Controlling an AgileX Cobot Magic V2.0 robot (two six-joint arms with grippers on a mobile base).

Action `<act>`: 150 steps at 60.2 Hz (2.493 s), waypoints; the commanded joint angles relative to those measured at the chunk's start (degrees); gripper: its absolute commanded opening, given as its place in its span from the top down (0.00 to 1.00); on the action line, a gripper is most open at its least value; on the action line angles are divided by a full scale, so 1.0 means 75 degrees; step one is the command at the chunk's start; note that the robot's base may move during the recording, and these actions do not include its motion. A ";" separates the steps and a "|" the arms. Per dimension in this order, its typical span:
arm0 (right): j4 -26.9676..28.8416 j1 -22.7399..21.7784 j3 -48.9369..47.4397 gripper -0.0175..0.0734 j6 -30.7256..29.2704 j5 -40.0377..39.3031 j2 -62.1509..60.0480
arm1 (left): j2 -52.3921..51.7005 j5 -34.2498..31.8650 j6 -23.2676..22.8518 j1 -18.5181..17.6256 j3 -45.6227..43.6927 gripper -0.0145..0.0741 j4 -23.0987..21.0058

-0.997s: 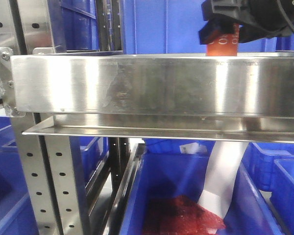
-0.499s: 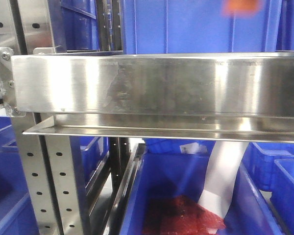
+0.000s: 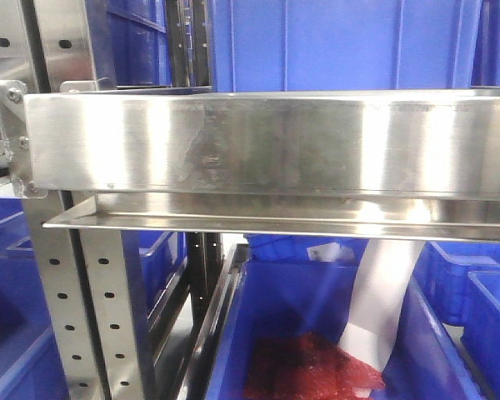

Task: Grab orange capacitor from left shelf to right conveyor
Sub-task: 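Retract the right arm holding the capacitor away from the shelf, then drive the base to the red conveyor table, holding the capacitor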

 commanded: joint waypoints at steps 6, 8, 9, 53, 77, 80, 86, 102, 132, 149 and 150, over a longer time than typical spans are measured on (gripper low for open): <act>-0.0062 -0.0050 0.0584 0.74 -0.0029 -0.0342 -0.1424 | -0.0148 -0.0629 0.0003 -0.0035 -0.0016 0.95 0.0000; -0.0062 -0.0050 0.0682 0.74 -0.0029 -0.0286 -0.1718 | -0.0148 -0.0629 0.0003 -0.0035 -0.0016 0.95 0.0000; -0.0062 -0.0050 0.0747 0.74 -0.0029 -0.0265 -0.1895 | -0.0148 -0.0629 0.0003 -0.0035 -0.0016 0.95 0.0000; -0.0015 0.1539 0.0987 0.74 -0.0029 0.0519 -0.4267 | -0.0148 -0.0629 0.0003 -0.0035 -0.0016 0.95 0.0000; -0.0015 0.1539 0.0987 0.74 -0.0029 0.0531 -0.4267 | -0.0148 -0.0629 0.0003 -0.0035 -0.0016 0.95 0.0000; -0.0015 0.1539 0.0987 0.74 -0.0029 0.0531 -0.4267 | -0.0148 -0.0629 0.0003 -0.0035 -0.0016 0.95 0.0000; -0.0015 0.1539 0.0987 0.74 -0.0029 0.0531 -0.4267 | -0.0148 -0.0629 0.0003 -0.0035 -0.0016 0.95 0.0000; -0.0015 0.1548 0.0987 0.74 -0.0029 0.0529 -0.4267 | -0.0148 -0.0629 0.0003 -0.0035 -0.0016 0.95 0.0000; -0.0015 0.1548 0.0987 0.74 -0.0029 0.0529 -0.4267 | -0.0148 -0.0629 0.0003 -0.0035 -0.0016 0.95 0.0000; -0.0015 0.1549 0.0987 0.74 -0.0029 0.0523 -0.4267 | -0.0148 -0.0629 0.0003 -0.0035 -0.0016 0.95 0.0000; -0.0015 0.1549 0.0987 0.74 -0.0029 0.0523 -0.4267 | -0.0148 -0.0629 0.0003 -0.0035 -0.0016 0.95 0.0000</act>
